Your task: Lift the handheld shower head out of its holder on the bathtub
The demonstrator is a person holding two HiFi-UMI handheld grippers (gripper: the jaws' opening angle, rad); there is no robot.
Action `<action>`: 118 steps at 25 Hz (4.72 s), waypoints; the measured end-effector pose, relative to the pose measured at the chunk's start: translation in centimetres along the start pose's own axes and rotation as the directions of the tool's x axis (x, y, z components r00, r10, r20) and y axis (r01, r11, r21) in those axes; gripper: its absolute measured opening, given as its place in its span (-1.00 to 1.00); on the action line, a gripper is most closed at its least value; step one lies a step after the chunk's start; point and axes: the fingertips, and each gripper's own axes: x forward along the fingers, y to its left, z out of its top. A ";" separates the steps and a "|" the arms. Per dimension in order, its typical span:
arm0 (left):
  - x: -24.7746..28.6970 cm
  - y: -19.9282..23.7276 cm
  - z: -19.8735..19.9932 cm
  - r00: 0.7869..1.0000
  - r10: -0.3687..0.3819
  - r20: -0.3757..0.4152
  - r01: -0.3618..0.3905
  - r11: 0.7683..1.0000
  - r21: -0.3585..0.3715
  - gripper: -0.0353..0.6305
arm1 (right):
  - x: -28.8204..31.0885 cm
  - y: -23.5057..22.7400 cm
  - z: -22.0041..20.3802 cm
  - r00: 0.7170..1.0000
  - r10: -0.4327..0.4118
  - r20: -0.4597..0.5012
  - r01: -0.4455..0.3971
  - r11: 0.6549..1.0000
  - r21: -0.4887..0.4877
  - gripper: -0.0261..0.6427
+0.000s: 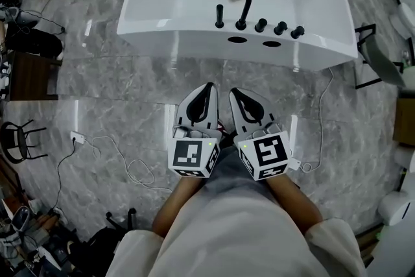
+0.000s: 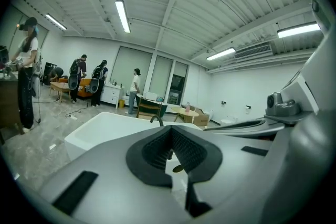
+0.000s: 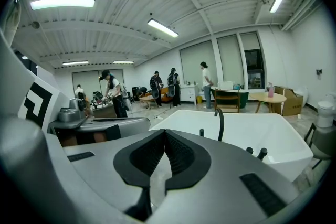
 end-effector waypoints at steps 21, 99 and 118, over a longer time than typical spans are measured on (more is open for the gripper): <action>7.9 3.6 -0.1 0.998 -0.030 -0.051 0.028 0.999 -0.035 -0.88 | 7.0 -5.1 1.3 0.997 -0.060 -0.050 0.060 0.998 0.013 -0.86; 39.1 15.7 -27.8 0.962 0.152 -0.226 -0.136 0.987 0.085 -0.57 | 28.9 -24.7 -12.5 0.990 0.002 -0.141 0.009 0.997 0.081 -0.86; 40.4 16.2 -27.4 0.964 0.203 -0.170 -0.199 0.979 0.040 -0.57 | 29.0 -25.1 -13.5 0.989 0.000 -0.147 0.013 0.996 0.093 -0.86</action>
